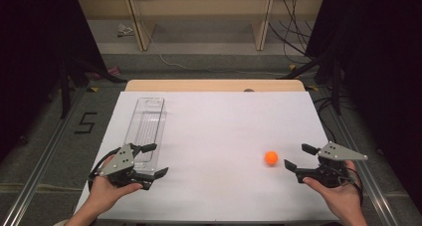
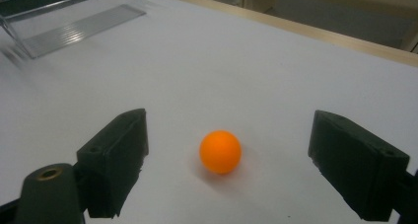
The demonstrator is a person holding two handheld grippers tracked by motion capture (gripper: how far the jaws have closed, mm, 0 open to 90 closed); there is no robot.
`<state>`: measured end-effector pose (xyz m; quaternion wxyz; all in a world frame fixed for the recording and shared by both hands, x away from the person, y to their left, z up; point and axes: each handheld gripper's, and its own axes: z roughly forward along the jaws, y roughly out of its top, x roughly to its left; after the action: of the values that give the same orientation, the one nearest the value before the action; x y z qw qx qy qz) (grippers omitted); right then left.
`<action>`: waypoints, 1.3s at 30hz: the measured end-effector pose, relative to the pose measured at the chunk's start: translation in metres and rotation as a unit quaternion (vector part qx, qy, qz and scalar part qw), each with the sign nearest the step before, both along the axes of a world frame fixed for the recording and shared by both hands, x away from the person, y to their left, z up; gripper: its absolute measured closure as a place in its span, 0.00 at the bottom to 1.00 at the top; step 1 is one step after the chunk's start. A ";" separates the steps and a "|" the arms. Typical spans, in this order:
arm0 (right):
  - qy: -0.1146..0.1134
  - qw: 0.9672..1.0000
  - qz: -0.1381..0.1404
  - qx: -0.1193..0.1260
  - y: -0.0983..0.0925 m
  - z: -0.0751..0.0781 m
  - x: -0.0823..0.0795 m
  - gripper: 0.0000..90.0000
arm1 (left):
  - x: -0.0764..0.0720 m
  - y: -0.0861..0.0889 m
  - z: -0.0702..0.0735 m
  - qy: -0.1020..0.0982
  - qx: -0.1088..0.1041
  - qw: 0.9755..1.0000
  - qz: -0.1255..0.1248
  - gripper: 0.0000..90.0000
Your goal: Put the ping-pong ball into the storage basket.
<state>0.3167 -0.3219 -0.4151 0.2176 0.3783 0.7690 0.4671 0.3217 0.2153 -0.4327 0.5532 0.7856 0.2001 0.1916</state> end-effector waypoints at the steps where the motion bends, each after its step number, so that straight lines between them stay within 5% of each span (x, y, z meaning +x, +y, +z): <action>1: -0.003 1.000 0.000 0.002 -0.001 0.000 0.001 0.18 | 0.000 0.000 0.000 0.000 0.000 1.000 0.000 0.20; 23: -0.011 1.000 0.002 0.006 0.002 -0.004 0.021 0.18 | 0.000 0.000 0.000 0.000 -0.001 1.000 -0.001 0.20; 39: 0.015 1.000 0.021 -0.013 0.012 -0.015 0.043 0.18 | 0.000 0.000 0.000 -0.001 0.001 1.000 -0.004 0.20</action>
<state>0.3595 -0.3104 -0.4302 0.2013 0.3665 0.7856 0.4561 0.3216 0.2151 -0.4327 0.5535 0.7867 0.1963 0.1906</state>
